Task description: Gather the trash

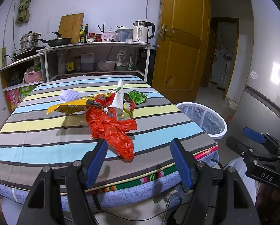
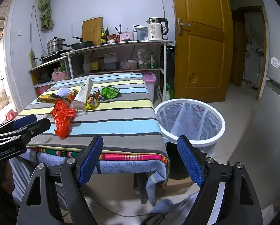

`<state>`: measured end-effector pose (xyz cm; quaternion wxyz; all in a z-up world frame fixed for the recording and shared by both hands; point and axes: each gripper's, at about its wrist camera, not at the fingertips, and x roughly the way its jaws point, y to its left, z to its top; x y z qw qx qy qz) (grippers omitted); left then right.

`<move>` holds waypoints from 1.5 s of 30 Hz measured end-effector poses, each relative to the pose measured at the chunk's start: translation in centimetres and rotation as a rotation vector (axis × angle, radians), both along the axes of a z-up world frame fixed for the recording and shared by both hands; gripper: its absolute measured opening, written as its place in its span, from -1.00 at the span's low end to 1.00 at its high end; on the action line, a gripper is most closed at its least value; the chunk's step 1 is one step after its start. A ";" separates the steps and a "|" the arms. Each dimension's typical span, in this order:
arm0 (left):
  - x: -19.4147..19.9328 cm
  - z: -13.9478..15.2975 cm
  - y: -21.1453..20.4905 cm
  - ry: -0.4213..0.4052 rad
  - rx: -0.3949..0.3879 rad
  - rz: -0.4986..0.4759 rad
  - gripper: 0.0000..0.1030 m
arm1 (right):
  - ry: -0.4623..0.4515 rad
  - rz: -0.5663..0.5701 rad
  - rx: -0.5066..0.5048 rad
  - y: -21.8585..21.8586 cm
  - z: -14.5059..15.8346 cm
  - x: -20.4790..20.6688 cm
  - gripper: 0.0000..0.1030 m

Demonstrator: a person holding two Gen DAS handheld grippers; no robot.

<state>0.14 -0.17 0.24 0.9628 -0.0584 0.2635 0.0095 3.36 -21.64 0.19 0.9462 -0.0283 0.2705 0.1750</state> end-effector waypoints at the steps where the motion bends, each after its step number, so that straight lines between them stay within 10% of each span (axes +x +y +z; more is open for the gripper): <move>1: -0.1 0.0 0.0 0.000 0.002 0.001 0.38 | 0.000 0.000 0.000 0.0 0.0 0.0 0.58; 45: -0.1 0.2 -0.1 -0.004 0.005 0.002 0.38 | -0.004 -0.004 0.001 -0.1 0.3 0.0 0.58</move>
